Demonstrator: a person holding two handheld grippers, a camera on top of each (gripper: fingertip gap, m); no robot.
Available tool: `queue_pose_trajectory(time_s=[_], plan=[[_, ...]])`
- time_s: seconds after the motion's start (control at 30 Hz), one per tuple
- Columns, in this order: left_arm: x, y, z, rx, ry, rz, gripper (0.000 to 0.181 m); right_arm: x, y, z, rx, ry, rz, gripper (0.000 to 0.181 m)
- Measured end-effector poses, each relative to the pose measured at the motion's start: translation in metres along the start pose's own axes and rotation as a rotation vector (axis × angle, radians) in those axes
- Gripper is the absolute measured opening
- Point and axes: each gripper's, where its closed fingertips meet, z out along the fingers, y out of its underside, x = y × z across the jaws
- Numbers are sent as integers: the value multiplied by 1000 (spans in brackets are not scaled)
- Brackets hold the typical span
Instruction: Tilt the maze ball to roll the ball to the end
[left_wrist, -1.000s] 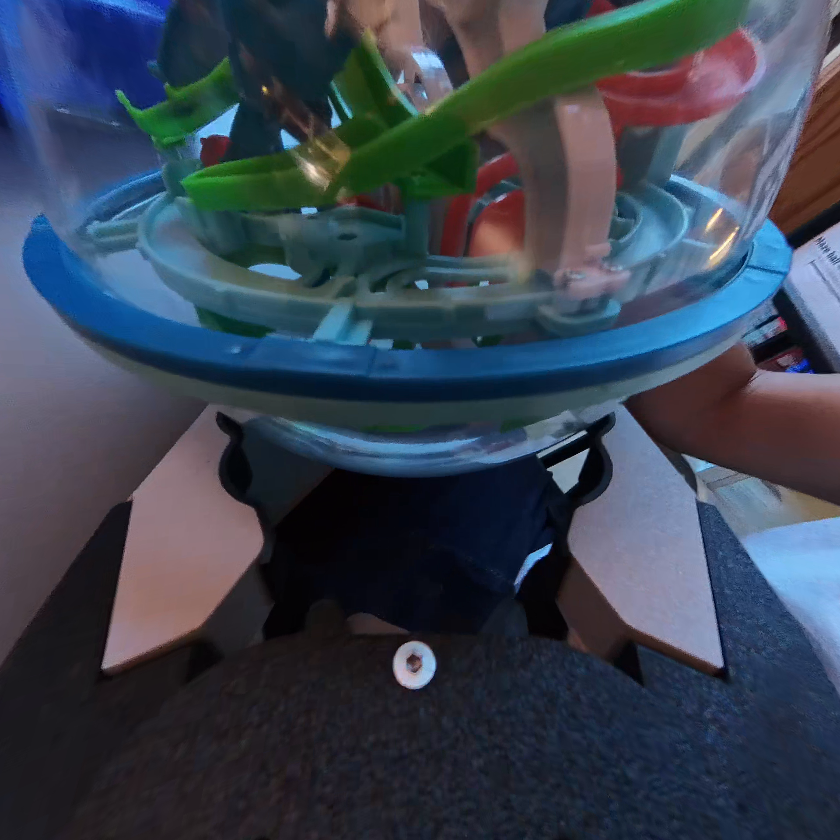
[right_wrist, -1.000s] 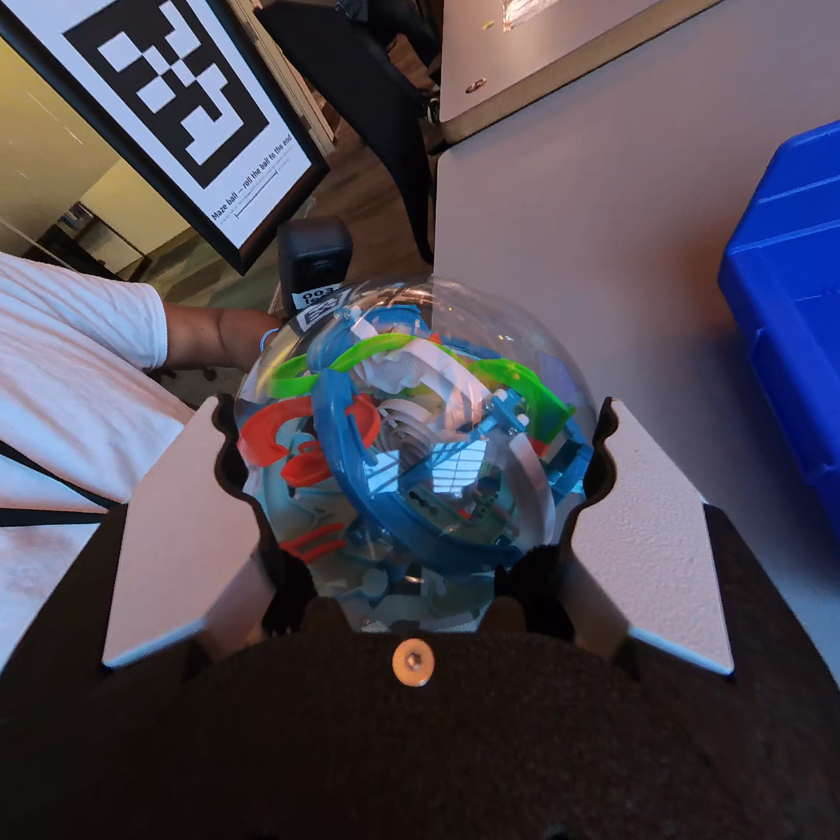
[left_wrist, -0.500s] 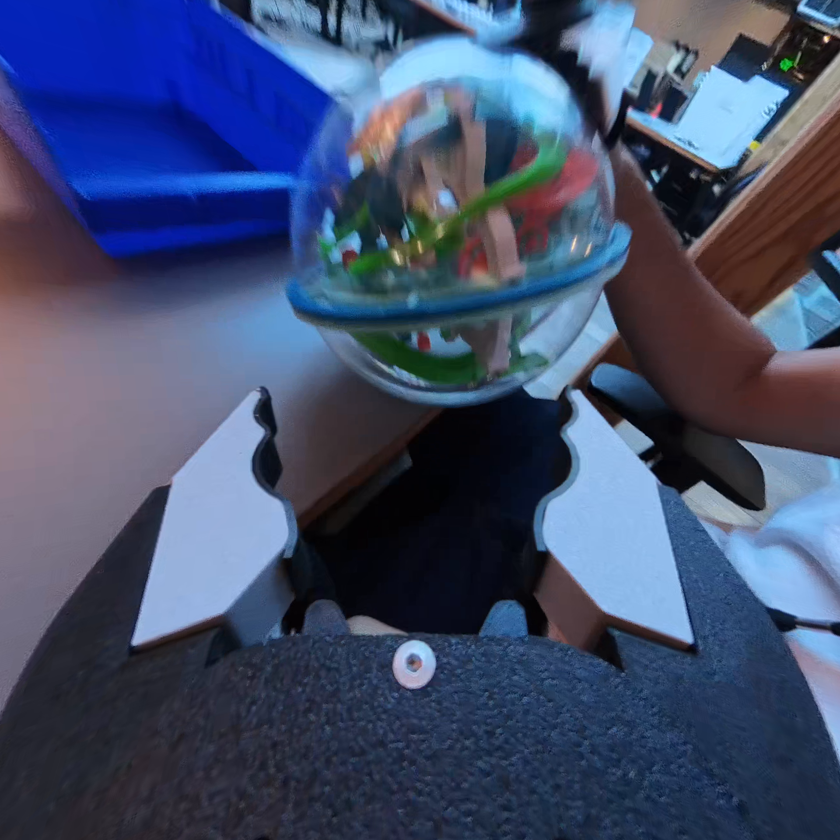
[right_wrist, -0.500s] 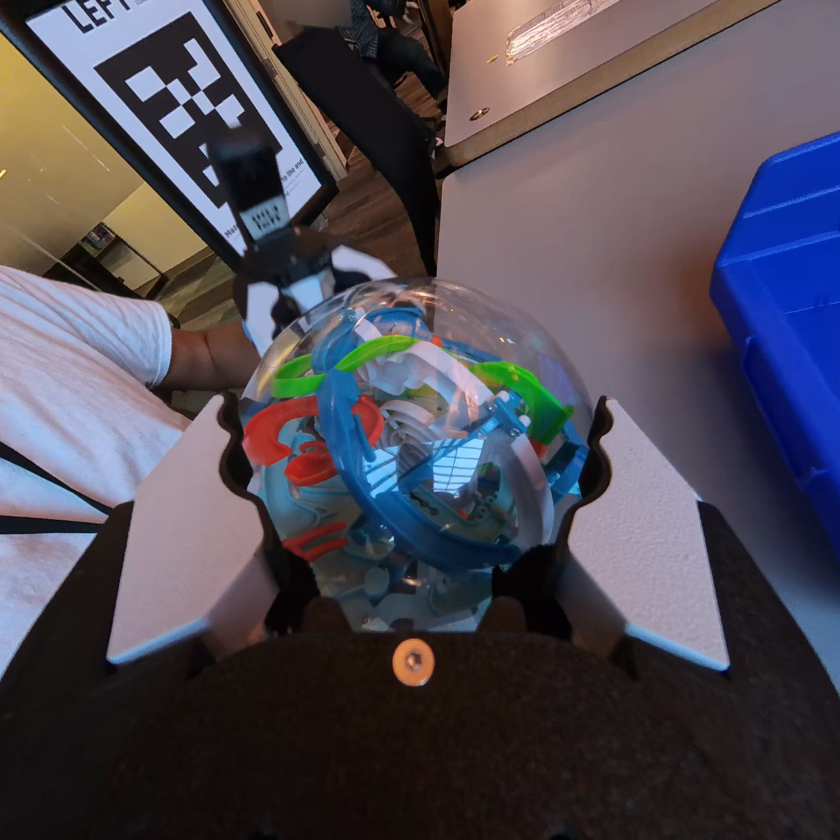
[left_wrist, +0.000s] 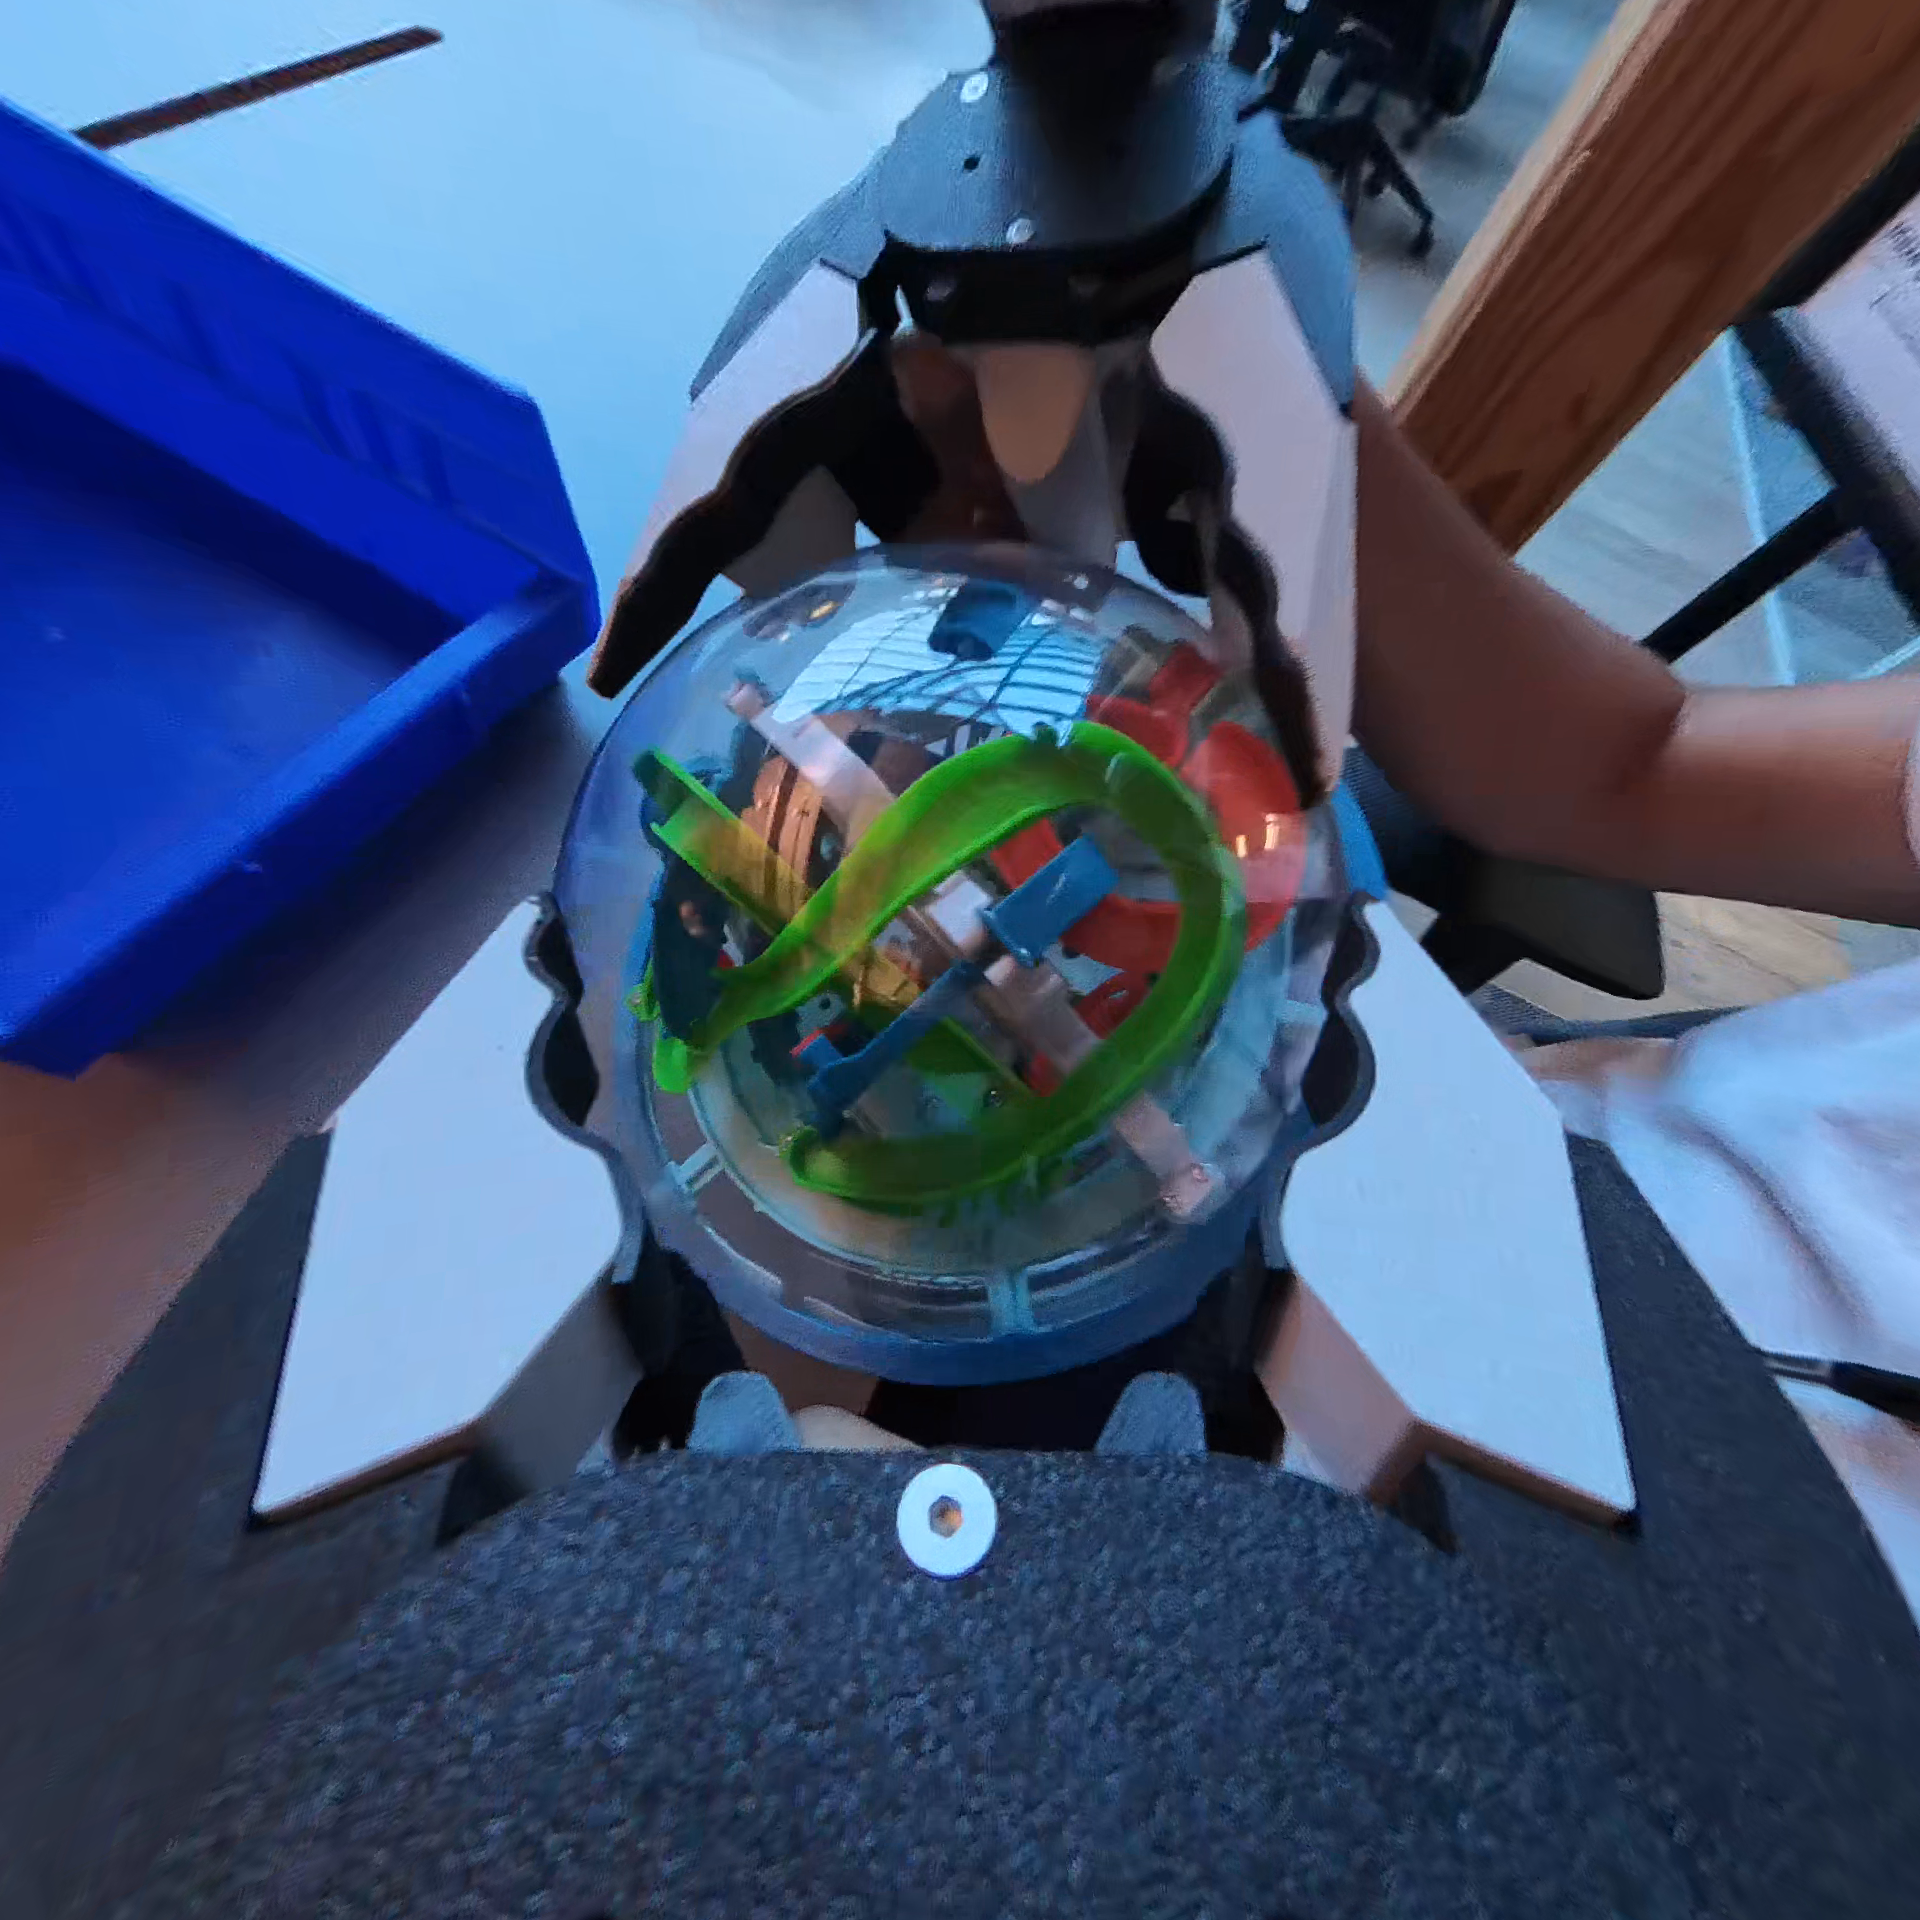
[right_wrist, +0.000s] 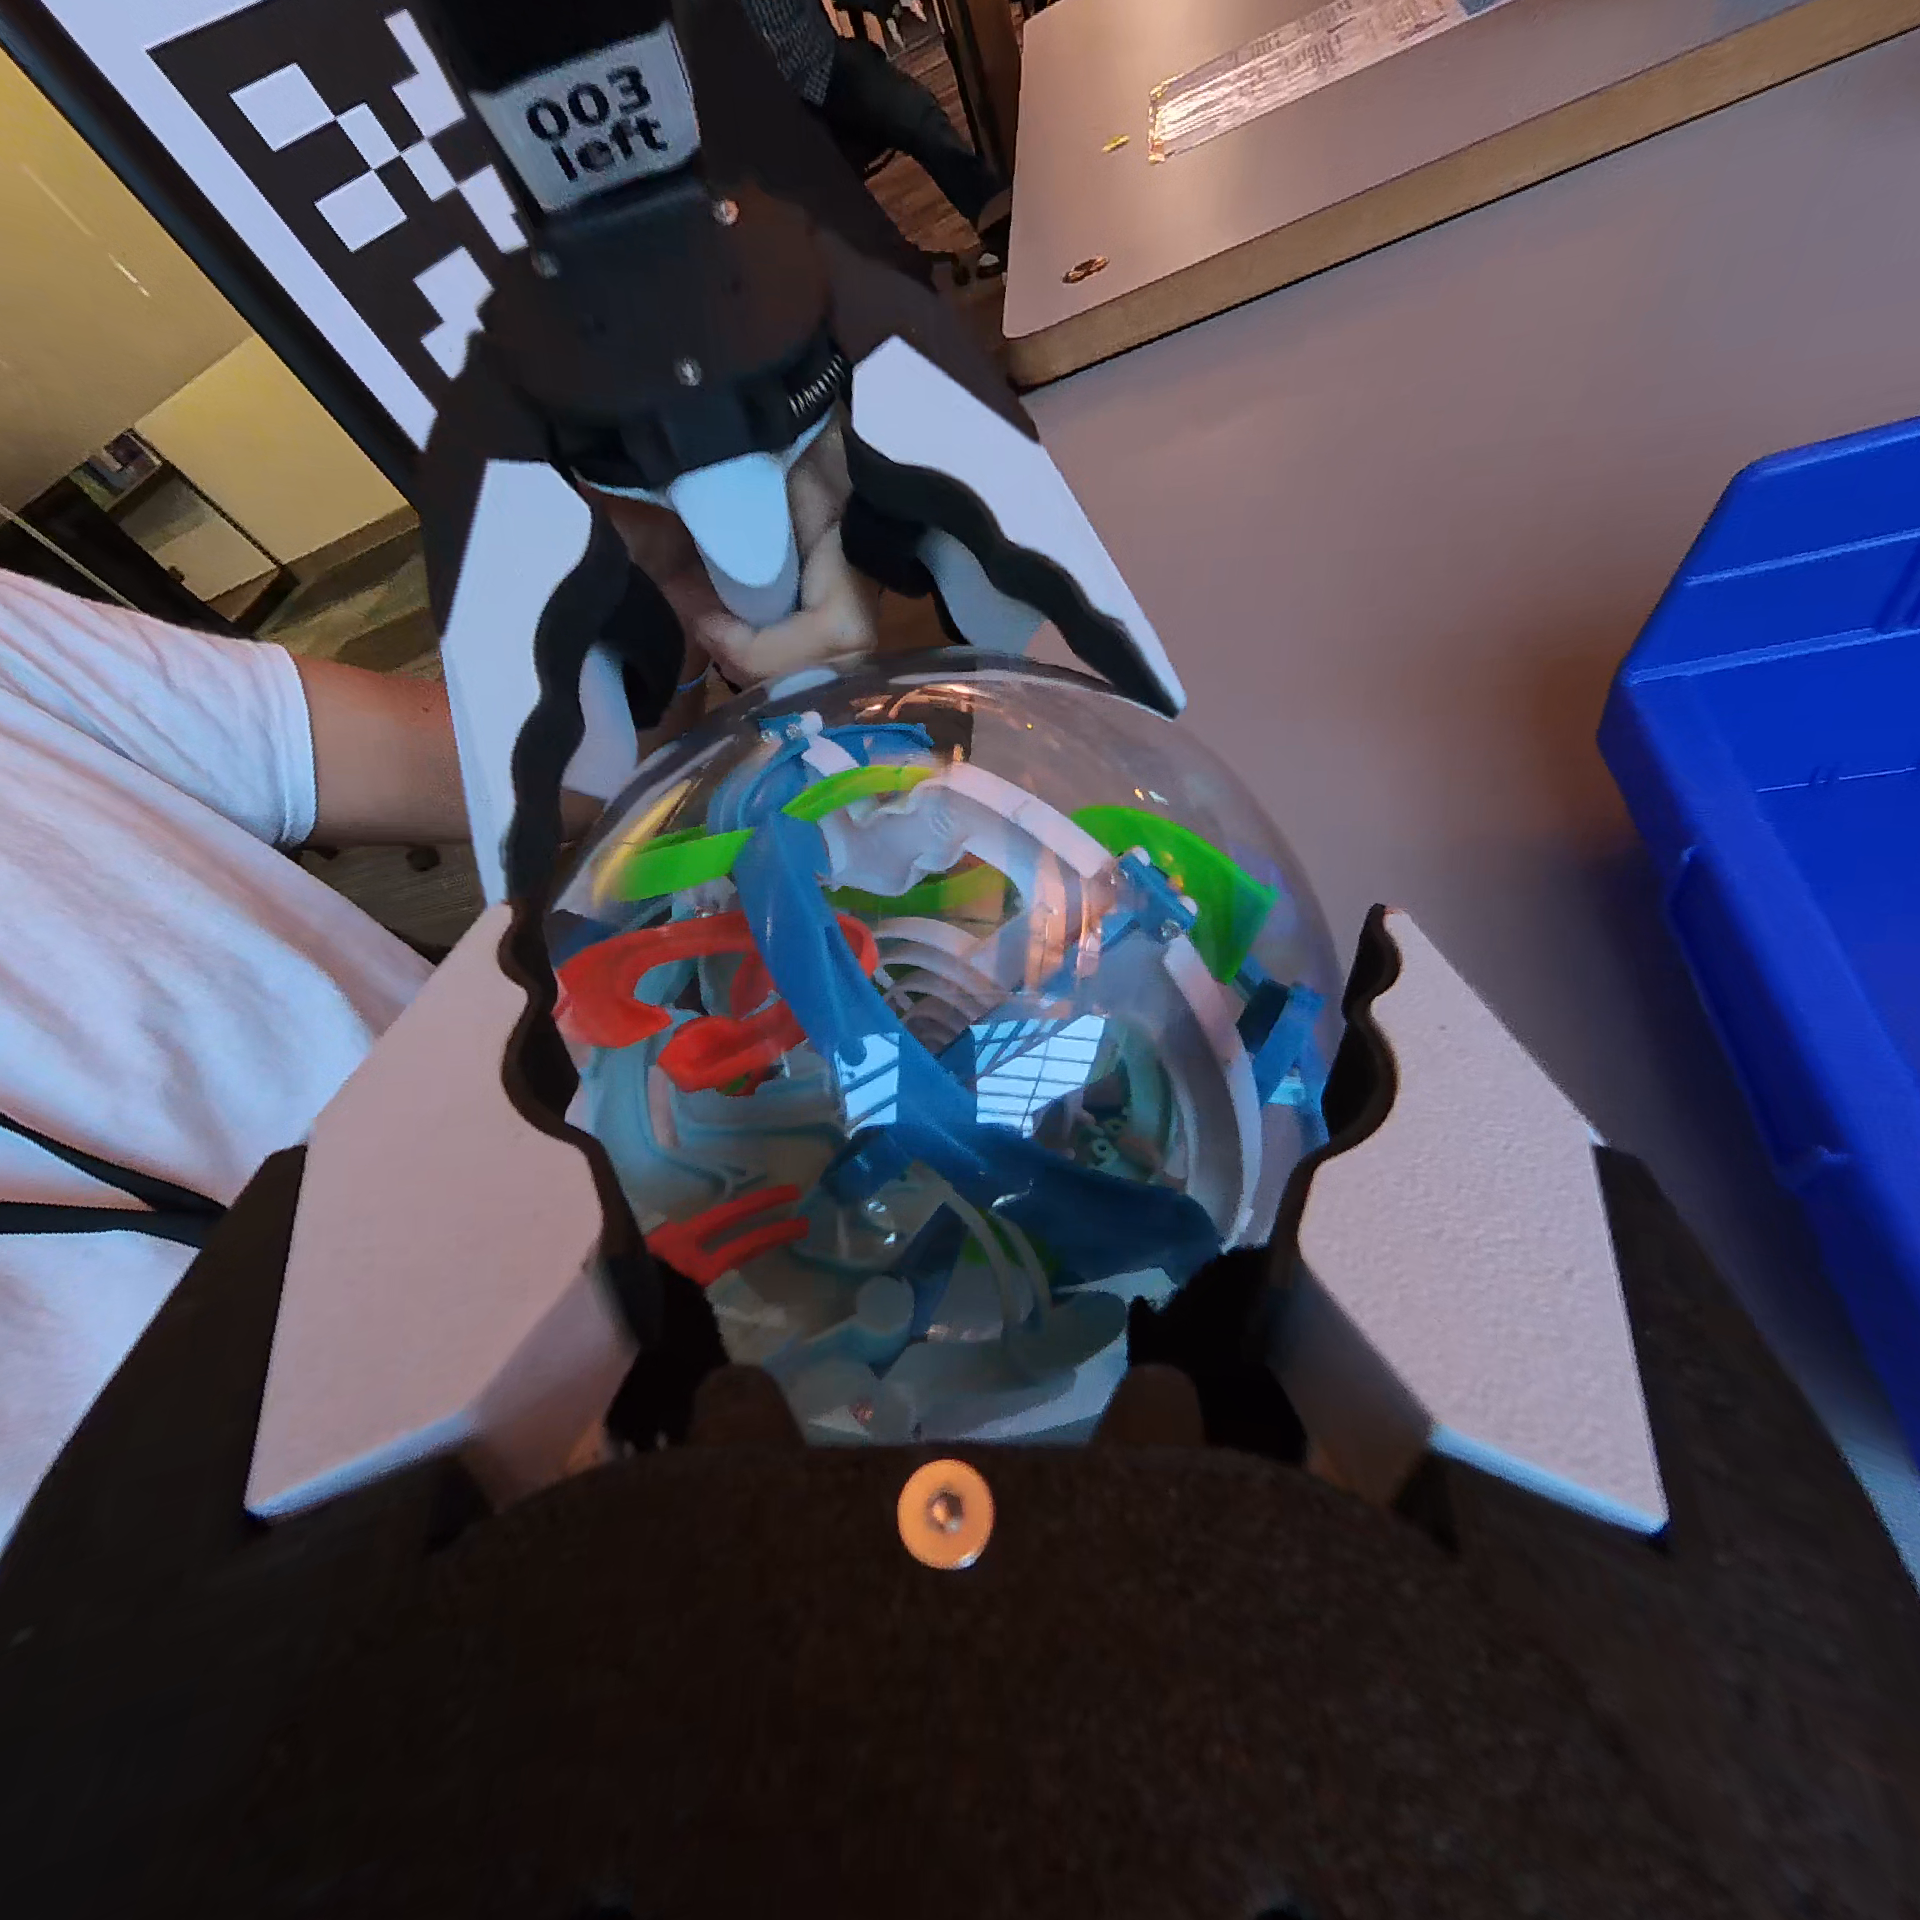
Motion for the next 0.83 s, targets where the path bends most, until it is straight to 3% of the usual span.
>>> queue_pose_trajectory(time_s=[0.27,0.4,0.53,0.67,0.83], plan=[[-7,5,0,23,4,-36,145,1,-16,-6,97,57,-102,141],[-8,5,-1,31,16,-44,145,-7,-33,-51,272,190,-240,140],[-13,6,-4,53,27,-74,145,-8,6,-85,370,364,-272,141],[-15,6,-5,76,32,-93,145,-4,71,-43,226,474,-199,147],[-15,6,-5,91,26,-94,145,-13,104,-1,191,537,-70,146]])
